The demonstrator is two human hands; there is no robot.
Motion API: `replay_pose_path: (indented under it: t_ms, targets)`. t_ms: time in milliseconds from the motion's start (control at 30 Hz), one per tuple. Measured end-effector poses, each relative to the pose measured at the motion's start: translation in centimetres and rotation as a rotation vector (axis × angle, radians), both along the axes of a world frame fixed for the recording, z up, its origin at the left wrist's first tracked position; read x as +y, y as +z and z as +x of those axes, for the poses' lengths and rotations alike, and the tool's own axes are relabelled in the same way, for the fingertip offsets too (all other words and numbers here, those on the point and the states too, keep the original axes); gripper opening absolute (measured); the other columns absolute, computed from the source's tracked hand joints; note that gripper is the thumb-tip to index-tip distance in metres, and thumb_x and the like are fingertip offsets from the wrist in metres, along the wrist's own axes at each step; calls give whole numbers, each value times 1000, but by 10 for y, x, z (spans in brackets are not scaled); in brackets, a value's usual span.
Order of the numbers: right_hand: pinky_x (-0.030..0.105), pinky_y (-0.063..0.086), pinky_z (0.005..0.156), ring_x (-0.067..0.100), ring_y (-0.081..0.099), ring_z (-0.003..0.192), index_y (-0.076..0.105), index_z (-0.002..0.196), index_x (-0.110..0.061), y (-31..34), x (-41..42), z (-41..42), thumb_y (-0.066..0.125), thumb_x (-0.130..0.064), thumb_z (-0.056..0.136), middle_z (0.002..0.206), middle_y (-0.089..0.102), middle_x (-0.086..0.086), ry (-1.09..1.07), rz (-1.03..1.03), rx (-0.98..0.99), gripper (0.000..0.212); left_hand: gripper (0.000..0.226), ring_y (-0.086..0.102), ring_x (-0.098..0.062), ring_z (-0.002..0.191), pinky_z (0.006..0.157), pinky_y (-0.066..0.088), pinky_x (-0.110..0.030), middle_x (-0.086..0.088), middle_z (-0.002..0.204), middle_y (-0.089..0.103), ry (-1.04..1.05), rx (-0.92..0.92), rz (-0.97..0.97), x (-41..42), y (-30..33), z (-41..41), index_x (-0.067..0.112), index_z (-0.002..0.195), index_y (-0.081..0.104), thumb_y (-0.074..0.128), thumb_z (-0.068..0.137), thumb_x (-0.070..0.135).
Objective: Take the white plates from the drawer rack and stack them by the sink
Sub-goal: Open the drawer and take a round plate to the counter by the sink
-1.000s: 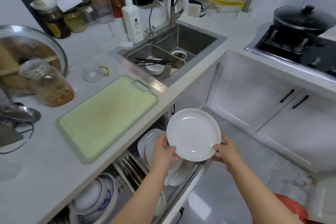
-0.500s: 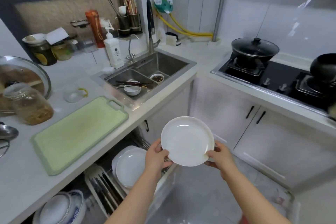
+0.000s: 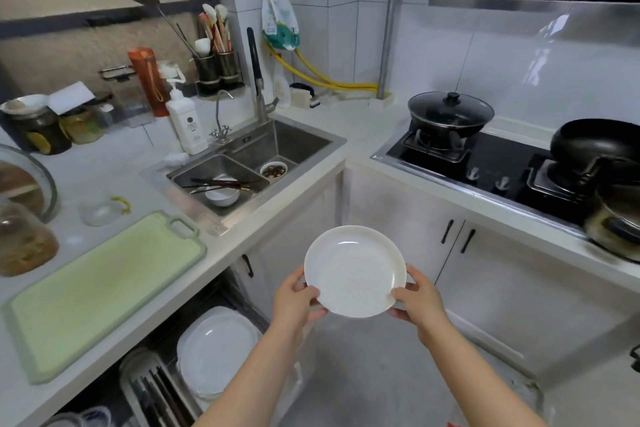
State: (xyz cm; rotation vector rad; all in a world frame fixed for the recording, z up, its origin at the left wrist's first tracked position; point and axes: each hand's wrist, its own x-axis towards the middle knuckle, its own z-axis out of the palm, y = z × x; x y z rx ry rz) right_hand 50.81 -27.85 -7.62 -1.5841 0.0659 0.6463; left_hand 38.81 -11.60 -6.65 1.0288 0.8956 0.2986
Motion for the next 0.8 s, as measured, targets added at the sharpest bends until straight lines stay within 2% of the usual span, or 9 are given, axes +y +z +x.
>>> replay_pose_path:
  t_ms: [100, 167, 233, 367, 533, 633, 700, 800]
  targets:
    - [25, 55, 48, 30, 61, 96, 53, 131, -22, 0, 5, 14, 49, 12, 79, 103, 57, 12, -37, 10, 5, 62, 60, 69, -23, 65, 67, 60, -39, 1, 106, 67, -44, 1, 12, 11, -2, 20, 17, 132, 50, 47, 80, -13]
    - [25, 55, 48, 29, 61, 94, 52, 131, -22, 0, 8, 23, 49, 13, 80, 101, 56, 11, -65, 15, 15, 62, 61, 68, -22, 63, 61, 59, -35, -2, 113, 66, -79, -4, 10, 19, -2, 34, 17, 132, 51, 45, 79, -13]
    - [28, 56, 52, 27, 60, 91, 52, 132, -22, -1, 13, 31, 50, 13, 80, 99, 55, 10, -88, 13, 35, 62, 60, 69, -21, 62, 54, 58, -31, -1, 110, 67, -101, -1, 11, 26, -2, 46, 17, 130, 53, 45, 78, -13]
    - [31, 57, 57, 22, 61, 84, 52, 132, -21, -6, 23, 48, 50, 14, 81, 94, 55, 6, -146, 10, 60, 62, 58, 68, -33, 76, 67, 59, -40, 6, 98, 67, -135, -8, -24, 40, -7, 71, 15, 127, 52, 44, 78, -15]
    - [29, 57, 53, 26, 62, 86, 51, 132, -22, -4, 29, 69, 51, 14, 81, 97, 56, 7, -196, 16, 88, 63, 55, 63, -24, 54, 62, 59, -38, 0, 97, 68, -173, 8, -10, 48, -7, 97, 17, 123, 53, 45, 79, -14]
    - [29, 58, 53, 26, 62, 88, 51, 132, -22, -5, 31, 87, 52, 14, 81, 94, 56, 6, -195, 26, 99, 63, 56, 66, -30, 68, 58, 61, -34, -7, 103, 68, -179, 34, 15, 52, -3, 113, 19, 126, 52, 47, 79, -12]
    - [28, 59, 50, 27, 62, 89, 51, 132, -22, -5, 34, 102, 52, 15, 80, 94, 56, 6, -187, 37, 103, 64, 58, 65, -32, 70, 54, 60, -32, -14, 108, 66, -165, 33, 11, 52, -2, 125, 18, 129, 51, 46, 79, -12]
    - [27, 59, 49, 32, 62, 99, 51, 132, -22, -6, 37, 127, 53, 15, 79, 104, 58, 12, -158, 56, 112, 65, 59, 65, -34, 76, 62, 61, -37, -14, 108, 66, -132, 43, 22, 51, -2, 144, 16, 131, 50, 47, 79, -12]
